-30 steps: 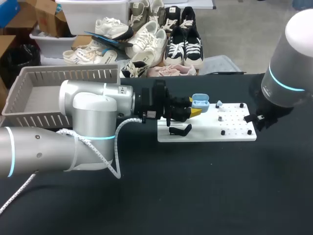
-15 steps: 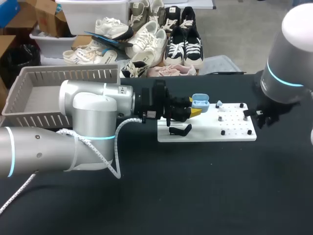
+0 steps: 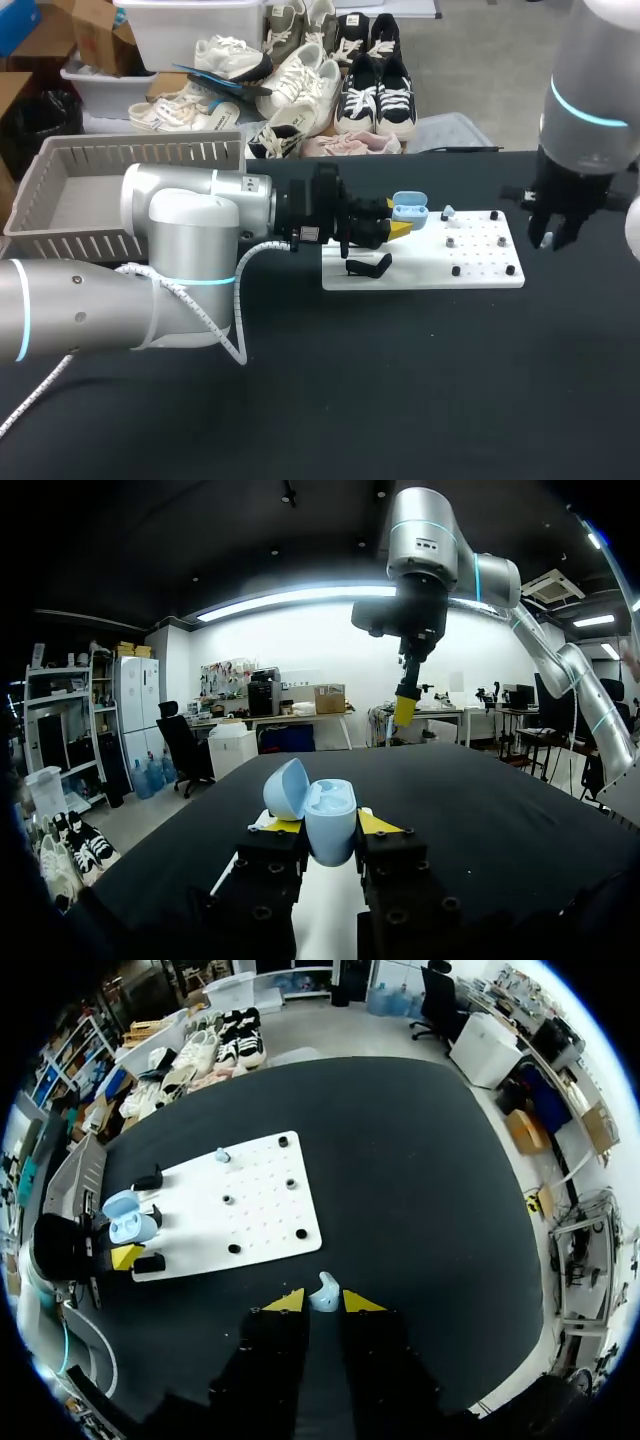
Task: Pick up each earbud case from the left stands, insert the matching earbuds, close the lid, and place the case in the box.
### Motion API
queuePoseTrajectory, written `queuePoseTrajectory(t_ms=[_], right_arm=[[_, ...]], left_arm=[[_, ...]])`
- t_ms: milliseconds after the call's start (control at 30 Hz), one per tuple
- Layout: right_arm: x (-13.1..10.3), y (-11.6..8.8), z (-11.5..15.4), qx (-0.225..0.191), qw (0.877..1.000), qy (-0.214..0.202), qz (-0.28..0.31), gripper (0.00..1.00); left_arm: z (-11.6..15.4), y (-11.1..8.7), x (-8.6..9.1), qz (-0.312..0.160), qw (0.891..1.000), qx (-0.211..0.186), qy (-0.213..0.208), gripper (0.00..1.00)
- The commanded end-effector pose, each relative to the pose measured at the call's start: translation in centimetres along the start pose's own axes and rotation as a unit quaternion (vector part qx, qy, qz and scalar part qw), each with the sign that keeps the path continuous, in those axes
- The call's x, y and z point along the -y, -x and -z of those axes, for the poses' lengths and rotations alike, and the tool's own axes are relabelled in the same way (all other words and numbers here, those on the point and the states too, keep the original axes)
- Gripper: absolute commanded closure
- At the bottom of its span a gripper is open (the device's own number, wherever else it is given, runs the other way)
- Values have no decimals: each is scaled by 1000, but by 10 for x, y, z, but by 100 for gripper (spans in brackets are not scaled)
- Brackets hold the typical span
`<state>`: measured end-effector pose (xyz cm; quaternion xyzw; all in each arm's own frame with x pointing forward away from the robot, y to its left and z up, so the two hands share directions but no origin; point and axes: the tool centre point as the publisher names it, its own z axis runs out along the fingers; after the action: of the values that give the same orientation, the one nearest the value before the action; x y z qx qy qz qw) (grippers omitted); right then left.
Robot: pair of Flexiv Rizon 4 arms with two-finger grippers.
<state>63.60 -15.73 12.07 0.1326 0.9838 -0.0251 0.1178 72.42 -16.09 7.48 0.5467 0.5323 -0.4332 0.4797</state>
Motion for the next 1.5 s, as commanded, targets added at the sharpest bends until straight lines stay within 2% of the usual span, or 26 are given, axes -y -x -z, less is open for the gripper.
queuePoseTrajectory(t_ms=[33,167,367,433,1500], right_arm=[[-9,1,10,-14,999,-10,-28,100],[-18,2,14,-32,996,-28,-75,100],[-33,5,20,-57,991,-49,-114,100],[-37,6,20,-71,989,-52,-115,100],[-38,7,20,-71,990,-50,-114,100]], left_arm=[[0,-1,0,-1,1000,1,0,100],[0,-1,0,-1,1000,1,0,100],[0,-1,0,-1,1000,1,0,100],[0,-1,0,-1,1000,1,0,100],[0,-1,0,-1,1000,1,0,100]])
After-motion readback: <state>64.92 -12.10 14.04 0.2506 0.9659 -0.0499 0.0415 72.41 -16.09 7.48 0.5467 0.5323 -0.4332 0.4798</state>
